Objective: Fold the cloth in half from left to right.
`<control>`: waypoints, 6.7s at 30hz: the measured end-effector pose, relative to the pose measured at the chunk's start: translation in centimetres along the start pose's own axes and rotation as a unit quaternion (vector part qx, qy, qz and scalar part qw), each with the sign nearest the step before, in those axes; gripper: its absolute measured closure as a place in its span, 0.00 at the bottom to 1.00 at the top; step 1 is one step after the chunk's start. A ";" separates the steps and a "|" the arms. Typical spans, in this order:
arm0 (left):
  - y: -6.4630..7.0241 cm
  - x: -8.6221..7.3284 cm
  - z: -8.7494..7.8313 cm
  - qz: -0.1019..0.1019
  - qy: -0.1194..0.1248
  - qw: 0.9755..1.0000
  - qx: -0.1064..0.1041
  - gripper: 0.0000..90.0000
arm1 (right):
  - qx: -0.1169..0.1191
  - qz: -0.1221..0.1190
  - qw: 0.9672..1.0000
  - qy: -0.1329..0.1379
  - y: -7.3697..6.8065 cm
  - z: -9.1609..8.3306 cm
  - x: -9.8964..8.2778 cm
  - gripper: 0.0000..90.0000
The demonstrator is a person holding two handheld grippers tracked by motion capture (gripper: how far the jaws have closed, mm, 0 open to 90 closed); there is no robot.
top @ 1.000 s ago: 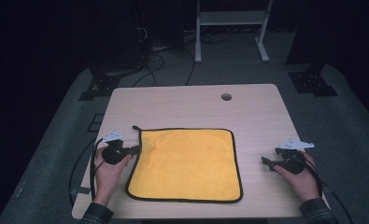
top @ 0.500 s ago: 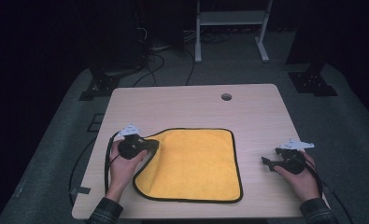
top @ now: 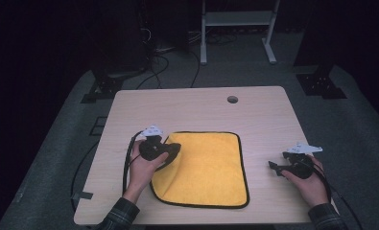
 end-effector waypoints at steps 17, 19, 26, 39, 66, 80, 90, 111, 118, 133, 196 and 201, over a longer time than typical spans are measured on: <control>3.3 2.8 3.2 0.033 -0.005 0.999 -0.042 0.97 | 0.001 -0.001 1.000 0.000 0.0 0.0 0.0 0.26; 3.9 3.4 3.8 0.037 -0.003 0.998 -0.048 0.97 | 0.001 -0.001 1.000 0.000 0.0 0.0 0.0 0.26; 5.0 4.6 5.6 0.052 -0.009 0.997 -0.061 0.97 | 0.001 -0.001 1.000 0.000 0.0 0.0 0.0 0.26; 7.3 5.9 9.4 0.072 -0.034 0.993 -0.091 0.97 | 0.001 -0.002 1.000 -0.001 0.0 0.0 0.0 0.26; 9.1 5.2 17.7 0.064 -0.110 0.987 -0.093 0.93 | 0.005 -0.007 1.000 -0.002 -0.1 0.1 0.0 0.23; 8.2 6.0 11.6 0.088 -0.070 0.992 -0.054 0.66 | 0.005 -0.008 1.000 -0.002 -0.1 0.1 0.0 0.23; 4.6 2.9 7.9 0.059 -0.070 0.996 0.015 0.54 | 0.005 -0.008 1.000 -0.002 -0.1 0.1 0.0 0.23; 0.7 -2.4 7.4 0.004 -0.117 0.992 0.044 0.81 | 0.008 -0.011 1.000 -0.003 -0.1 0.1 0.0 0.22; 0.8 -2.5 6.8 -0.006 -0.111 0.993 0.033 0.97 | 0.008 -0.011 1.000 -0.003 -0.1 0.1 0.0 0.22; -2.6 -4.9 2.7 -0.020 -0.107 0.992 0.068 0.94 | 0.012 -0.019 1.000 -0.007 -0.3 0.1 -0.1 0.16; -4.9 -11.1 -0.5 0.056 -0.095 0.986 0.124 0.00 | 0.123 -0.123 0.984 0.033 -10.2 -0.1 10.1 0.49; -4.9 -11.1 -0.5 0.056 -0.095 0.986 0.124 0.00 | 0.137 -0.129 0.981 0.039 -11.5 0.0 11.1 0.50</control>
Point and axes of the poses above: each handheld gripper's, and its own axes: z roughly forward along the jaws, x roughly out of its top, y roughly to its right, the point moved 6 cm from there along z, roughly forward along the jaws, and after that the axes turned 14 degrees about -y, right-handed, at the moved point
